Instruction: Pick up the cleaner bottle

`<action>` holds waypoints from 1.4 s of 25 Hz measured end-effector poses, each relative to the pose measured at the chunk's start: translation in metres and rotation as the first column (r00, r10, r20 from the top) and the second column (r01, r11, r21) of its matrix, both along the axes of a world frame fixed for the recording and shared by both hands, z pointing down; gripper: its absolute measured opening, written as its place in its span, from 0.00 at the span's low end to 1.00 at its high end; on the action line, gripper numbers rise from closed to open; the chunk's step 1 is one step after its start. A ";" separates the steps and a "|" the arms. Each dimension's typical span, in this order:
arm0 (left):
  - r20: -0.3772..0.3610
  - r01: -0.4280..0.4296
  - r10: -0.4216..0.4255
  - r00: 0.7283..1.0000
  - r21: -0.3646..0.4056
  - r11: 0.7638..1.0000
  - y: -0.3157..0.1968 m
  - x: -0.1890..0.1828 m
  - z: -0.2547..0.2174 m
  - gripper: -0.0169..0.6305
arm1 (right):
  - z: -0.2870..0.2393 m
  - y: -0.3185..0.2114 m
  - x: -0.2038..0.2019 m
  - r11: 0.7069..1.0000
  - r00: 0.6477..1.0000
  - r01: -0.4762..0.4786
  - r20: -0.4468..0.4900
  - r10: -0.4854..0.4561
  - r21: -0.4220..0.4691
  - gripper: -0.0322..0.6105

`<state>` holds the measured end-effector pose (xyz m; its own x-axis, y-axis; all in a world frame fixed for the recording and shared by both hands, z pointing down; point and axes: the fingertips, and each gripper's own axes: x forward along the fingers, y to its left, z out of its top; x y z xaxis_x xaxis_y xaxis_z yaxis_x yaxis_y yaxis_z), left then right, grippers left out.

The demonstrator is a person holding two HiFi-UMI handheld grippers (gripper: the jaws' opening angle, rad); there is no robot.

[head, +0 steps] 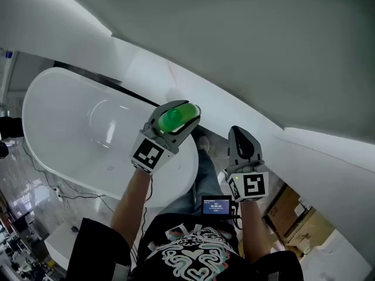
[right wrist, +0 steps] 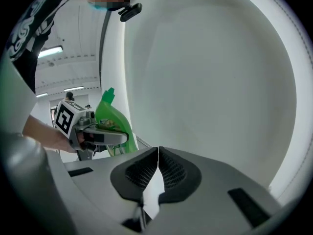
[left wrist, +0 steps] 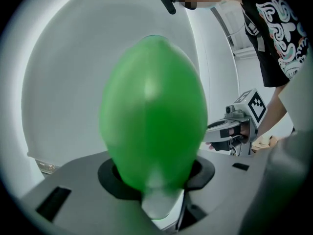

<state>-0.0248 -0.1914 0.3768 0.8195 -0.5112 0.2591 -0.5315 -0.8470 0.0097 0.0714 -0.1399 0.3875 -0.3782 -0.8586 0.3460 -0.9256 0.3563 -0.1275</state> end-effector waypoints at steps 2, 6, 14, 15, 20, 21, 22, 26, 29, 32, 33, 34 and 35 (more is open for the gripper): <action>0.000 0.018 -0.018 1.000 -0.015 1.000 0.005 -0.001 -0.013 0.33 | -0.012 0.009 0.003 1.000 1.000 -0.013 -0.001 0.013 0.004 0.09; 0.004 0.044 -0.043 0.999 -0.037 0.998 0.012 -0.002 -0.035 0.33 | -0.031 0.023 0.007 1.000 1.000 -0.023 -0.010 0.023 0.020 0.09; 0.023 0.074 -0.073 0.997 -0.029 0.997 0.037 0.001 -0.076 0.33 | -0.074 0.044 0.012 0.996 0.998 -0.025 -0.049 0.030 0.087 0.09; 0.023 0.074 -0.074 0.997 -0.028 0.997 0.041 0.001 -0.080 0.33 | -0.080 0.046 0.013 0.995 0.998 -0.029 -0.052 0.034 0.098 0.09; 0.022 0.092 -0.092 0.996 -0.038 0.995 0.063 -0.007 -0.102 0.33 | -0.107 0.066 0.018 0.989 0.995 -0.089 -0.034 0.093 0.115 0.09; 0.023 0.097 -0.096 0.995 -0.041 0.994 0.067 -0.009 -0.106 0.33 | -0.109 0.071 0.019 0.989 0.994 -0.098 -0.032 0.102 0.114 0.09; 0.026 0.101 -0.100 0.995 -0.044 0.994 0.070 -0.010 -0.109 0.33 | -0.112 0.075 0.020 0.988 0.994 -0.104 -0.032 0.109 0.115 0.09; 0.026 0.102 -0.101 0.995 -0.044 0.994 0.079 -0.015 -0.123 0.33 | -0.122 0.085 0.021 0.984 0.990 -0.124 -0.049 0.131 0.126 0.09; 0.019 0.099 -0.098 0.995 -0.042 0.994 0.087 -0.024 -0.133 0.33 | -0.134 0.086 0.014 0.979 0.987 -0.147 -0.050 0.156 0.142 0.09; 0.021 0.104 -0.104 0.994 -0.040 0.994 0.095 -0.030 -0.139 0.33 | -0.142 0.086 0.010 0.976 0.985 -0.157 -0.046 0.166 0.152 0.09; 0.020 0.106 -0.106 0.994 -0.039 0.994 0.098 -0.030 -0.142 0.33 | -0.144 0.085 0.009 0.976 0.985 -0.155 -0.049 0.165 0.153 0.09; 0.019 0.108 -0.107 0.994 -0.038 0.993 0.099 -0.030 -0.144 0.33 | -0.146 0.085 0.008 0.976 0.985 -0.154 -0.053 0.164 0.155 0.09; 0.018 0.110 -0.110 0.994 -0.038 0.993 0.101 -0.031 -0.147 0.33 | -0.148 0.085 0.008 0.975 0.985 -0.154 -0.057 0.164 0.158 0.09</action>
<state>-0.0557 -0.0903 0.2301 0.7544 -0.5872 0.2935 -0.6217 -0.7826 0.0321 0.0791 -0.0553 0.2393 -0.2124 -0.9504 0.2272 -0.9766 0.2143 -0.0169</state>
